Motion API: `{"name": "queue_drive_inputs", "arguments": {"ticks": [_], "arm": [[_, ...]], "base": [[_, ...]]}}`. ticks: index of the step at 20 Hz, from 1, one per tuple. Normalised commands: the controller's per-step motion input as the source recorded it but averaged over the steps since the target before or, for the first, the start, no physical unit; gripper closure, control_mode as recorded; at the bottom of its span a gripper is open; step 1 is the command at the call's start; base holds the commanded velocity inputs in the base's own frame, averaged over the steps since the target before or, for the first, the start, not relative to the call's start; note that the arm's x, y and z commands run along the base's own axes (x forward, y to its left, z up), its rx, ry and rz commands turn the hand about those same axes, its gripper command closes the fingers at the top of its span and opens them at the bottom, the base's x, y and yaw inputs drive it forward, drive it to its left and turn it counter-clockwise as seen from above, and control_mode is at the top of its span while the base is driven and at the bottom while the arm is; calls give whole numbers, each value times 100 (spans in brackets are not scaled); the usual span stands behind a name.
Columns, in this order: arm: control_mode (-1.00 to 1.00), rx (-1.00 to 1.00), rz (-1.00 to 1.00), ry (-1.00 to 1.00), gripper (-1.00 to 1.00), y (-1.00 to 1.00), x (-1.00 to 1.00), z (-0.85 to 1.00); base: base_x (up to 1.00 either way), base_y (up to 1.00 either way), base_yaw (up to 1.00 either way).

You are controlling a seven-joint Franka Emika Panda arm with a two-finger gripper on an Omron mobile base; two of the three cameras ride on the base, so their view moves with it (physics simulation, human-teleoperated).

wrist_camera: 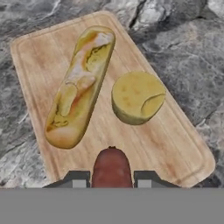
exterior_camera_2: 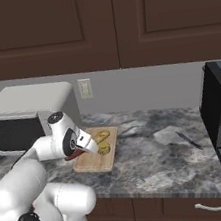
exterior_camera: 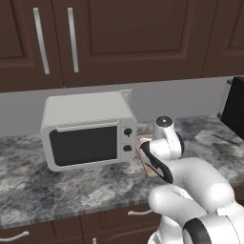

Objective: Retrieve the sausage and cheese from the fridge and place them on the cutting board on the counter.

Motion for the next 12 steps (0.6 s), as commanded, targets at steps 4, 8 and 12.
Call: {"name": "queue_drive_inputs", "arguments": {"ticks": [4,8,12], "arm": [[-100,2,0,5,100,-10,29,-36],[-100,0,0,1,100,-3,21,-29],[-100,0,0,0,100,0,31,-24]], "base": [[0,0,0],[0,0,0],[0,0,0]]}}
